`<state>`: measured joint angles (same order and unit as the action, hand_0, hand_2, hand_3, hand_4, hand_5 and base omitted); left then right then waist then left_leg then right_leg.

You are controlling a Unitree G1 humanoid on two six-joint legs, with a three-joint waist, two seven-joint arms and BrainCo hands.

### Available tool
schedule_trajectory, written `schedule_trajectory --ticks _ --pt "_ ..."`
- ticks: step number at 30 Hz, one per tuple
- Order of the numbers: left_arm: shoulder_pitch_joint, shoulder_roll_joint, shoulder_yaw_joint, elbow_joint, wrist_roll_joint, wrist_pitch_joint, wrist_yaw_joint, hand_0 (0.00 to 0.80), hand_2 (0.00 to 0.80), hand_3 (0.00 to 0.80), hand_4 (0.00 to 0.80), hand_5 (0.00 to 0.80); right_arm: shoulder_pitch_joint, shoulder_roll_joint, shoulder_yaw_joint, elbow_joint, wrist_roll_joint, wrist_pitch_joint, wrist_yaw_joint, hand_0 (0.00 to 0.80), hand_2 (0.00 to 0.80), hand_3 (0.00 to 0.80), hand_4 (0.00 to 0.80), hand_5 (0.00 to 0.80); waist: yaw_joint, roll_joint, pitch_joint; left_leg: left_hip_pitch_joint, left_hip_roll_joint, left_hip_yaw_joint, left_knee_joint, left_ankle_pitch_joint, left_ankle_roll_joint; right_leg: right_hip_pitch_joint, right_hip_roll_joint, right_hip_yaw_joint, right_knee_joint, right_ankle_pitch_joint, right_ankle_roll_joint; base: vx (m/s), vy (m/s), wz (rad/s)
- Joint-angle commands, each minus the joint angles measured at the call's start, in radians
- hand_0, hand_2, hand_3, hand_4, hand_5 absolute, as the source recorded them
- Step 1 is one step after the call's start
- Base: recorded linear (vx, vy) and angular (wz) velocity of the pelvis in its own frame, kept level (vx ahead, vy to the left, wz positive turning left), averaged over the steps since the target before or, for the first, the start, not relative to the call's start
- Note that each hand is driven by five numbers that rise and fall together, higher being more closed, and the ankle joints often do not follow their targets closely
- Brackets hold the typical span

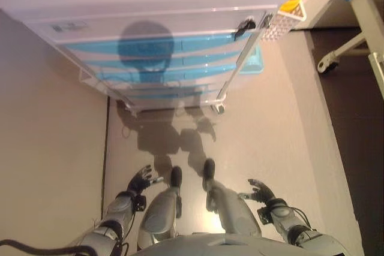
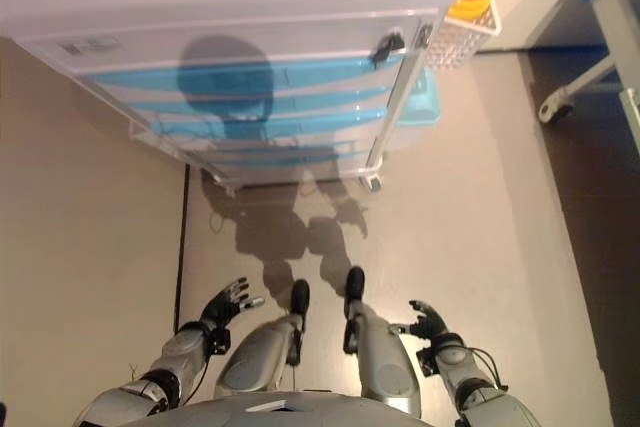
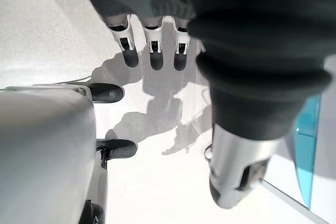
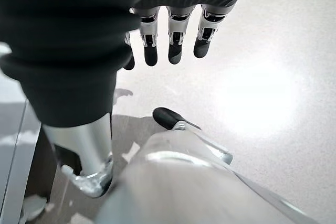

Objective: Open the drawer and pick up the medicine

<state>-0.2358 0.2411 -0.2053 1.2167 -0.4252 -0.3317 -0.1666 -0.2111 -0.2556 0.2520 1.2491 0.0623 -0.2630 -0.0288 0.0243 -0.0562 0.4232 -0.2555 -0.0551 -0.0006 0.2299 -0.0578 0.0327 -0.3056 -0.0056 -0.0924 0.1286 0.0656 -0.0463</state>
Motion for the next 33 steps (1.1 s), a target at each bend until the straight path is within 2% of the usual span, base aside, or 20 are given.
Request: schedule_trajectory --ticks 1,7,13,17,24,33 --pt "0.010 -0.004 0.000 -0.055 -0.061 -0.053 0.006 0.000 0.000 0.000 0.000 0.000 0.014 -0.012 0.045 -0.062 0.041 -0.028 -0.035 0.000 0.000 0.000 0.000 0.000 0.002 0.019 -0.002 -0.093 -0.056 0.042 0.052 0.001 0.066 -0.075 -0.002 0.018 0.202 -0.089 0.053 -0.070 0.084 -0.07" --pt "-0.023 0.005 0.018 -0.108 -0.112 -0.088 0.007 0.000 0.000 0.000 0.000 0.000 -0.013 -0.036 0.035 -0.065 0.068 -0.036 -0.091 0.000 0.000 0.000 0.000 0.000 -0.003 0.032 0.031 -0.211 -0.060 0.050 0.176 -0.036 0.075 -0.199 0.004 0.023 0.326 -0.119 0.035 -0.037 0.066 0.00" --pt "-0.048 0.028 0.031 -0.166 -0.182 -0.101 -0.013 0.000 0.000 0.000 0.000 0.000 -0.016 -0.057 0.036 -0.077 0.075 -0.025 -0.077 0.000 0.000 0.000 0.000 0.000 -0.017 0.026 0.048 -0.246 -0.051 0.066 0.207 -0.049 0.075 -0.238 0.020 0.042 0.352 -0.119 0.033 -0.003 0.051 -0.06" --pt "-0.070 0.040 0.046 -0.225 -0.342 -0.104 -0.129 0.000 0.000 0.000 0.000 0.000 -0.010 -0.070 0.041 -0.082 0.068 -0.020 -0.063 0.000 0.000 0.000 0.000 0.000 -0.029 0.019 0.057 -0.250 -0.045 0.078 0.217 -0.054 0.074 -0.240 0.027 0.052 0.350 -0.115 0.033 0.015 0.049 -0.09" --pt "-0.111 0.044 0.049 -0.351 -0.649 -0.059 -0.315 0.000 0.000 0.000 0.000 0.000 -0.002 -0.082 0.045 -0.103 0.069 -0.025 -0.049 0.000 0.000 0.000 0.000 0.000 -0.046 0.010 0.067 -0.270 -0.035 0.097 0.240 -0.066 0.075 -0.254 0.034 0.063 0.354 -0.107 0.037 0.015 0.029 -0.08" --pt "-0.172 0.059 0.101 -0.415 -0.958 -0.010 -0.521 0.000 0.000 0.000 0.000 0.000 0.011 -0.081 0.064 -0.126 0.059 -0.008 -0.034 0.000 0.000 0.000 0.000 0.000 -0.068 -0.015 0.059 -0.301 -0.020 0.118 0.285 -0.095 0.083 -0.282 0.054 0.087 0.378 -0.105 0.040 0.044 0.015 -0.12"
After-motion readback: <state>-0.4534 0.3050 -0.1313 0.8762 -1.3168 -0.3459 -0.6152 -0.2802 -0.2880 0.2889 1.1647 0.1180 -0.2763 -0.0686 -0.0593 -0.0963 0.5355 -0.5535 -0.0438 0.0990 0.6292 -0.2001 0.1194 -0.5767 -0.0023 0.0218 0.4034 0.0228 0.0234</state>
